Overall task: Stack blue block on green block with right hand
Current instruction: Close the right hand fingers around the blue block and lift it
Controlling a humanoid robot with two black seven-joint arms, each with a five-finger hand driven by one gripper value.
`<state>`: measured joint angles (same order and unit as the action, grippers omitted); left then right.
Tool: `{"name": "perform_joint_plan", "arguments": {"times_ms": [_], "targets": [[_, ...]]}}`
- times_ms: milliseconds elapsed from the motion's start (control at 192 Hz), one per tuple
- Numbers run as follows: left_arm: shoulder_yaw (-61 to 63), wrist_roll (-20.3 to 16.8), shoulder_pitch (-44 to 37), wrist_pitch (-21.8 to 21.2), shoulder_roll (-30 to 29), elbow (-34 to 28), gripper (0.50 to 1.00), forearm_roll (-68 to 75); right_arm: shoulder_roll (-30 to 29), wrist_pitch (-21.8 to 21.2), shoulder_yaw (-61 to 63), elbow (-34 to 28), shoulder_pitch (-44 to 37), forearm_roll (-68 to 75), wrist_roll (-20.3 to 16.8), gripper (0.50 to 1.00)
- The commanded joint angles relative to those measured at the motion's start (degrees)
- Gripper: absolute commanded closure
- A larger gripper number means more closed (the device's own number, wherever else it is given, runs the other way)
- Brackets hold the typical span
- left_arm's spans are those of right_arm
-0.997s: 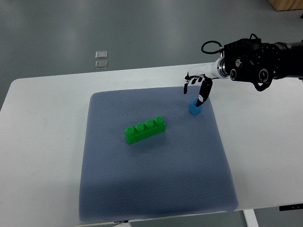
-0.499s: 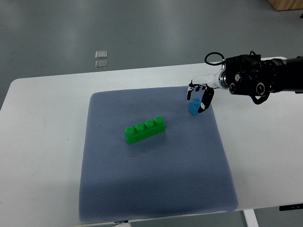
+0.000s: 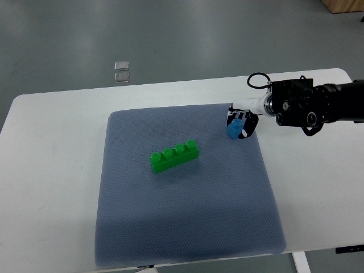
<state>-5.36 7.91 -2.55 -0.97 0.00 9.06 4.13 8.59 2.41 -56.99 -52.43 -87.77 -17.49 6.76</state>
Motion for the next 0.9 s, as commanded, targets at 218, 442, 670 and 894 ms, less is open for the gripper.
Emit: {"name": "perform_joint_plan", "arguments": {"times_ms": [218,442,670,894], "targets": [[0.0,0.0,0.0,0.0,0.0,-0.01,0.5,0.0,0.03,0.93,-0.14,0.05,0.23,-0.52,0.09,0.793],[0.0,0.0,0.0,0.0,0.0,-0.01,0.5,0.0,-0.06,1.99,-0.32,0.05,0.5,-1.93,0.18,0.857],[0.0,0.0,0.0,0.0,0.0,-0.01,0.5,0.0,-0.06,2.25,-0.32,0.05,0.67,-2.02,0.18,0.869],[0.0,0.0,0.0,0.0,0.0,-0.01,0.5,0.0,0.38,2.51,-0.49,-0.04,0.32,-2.02,0.27,0.897]]}}
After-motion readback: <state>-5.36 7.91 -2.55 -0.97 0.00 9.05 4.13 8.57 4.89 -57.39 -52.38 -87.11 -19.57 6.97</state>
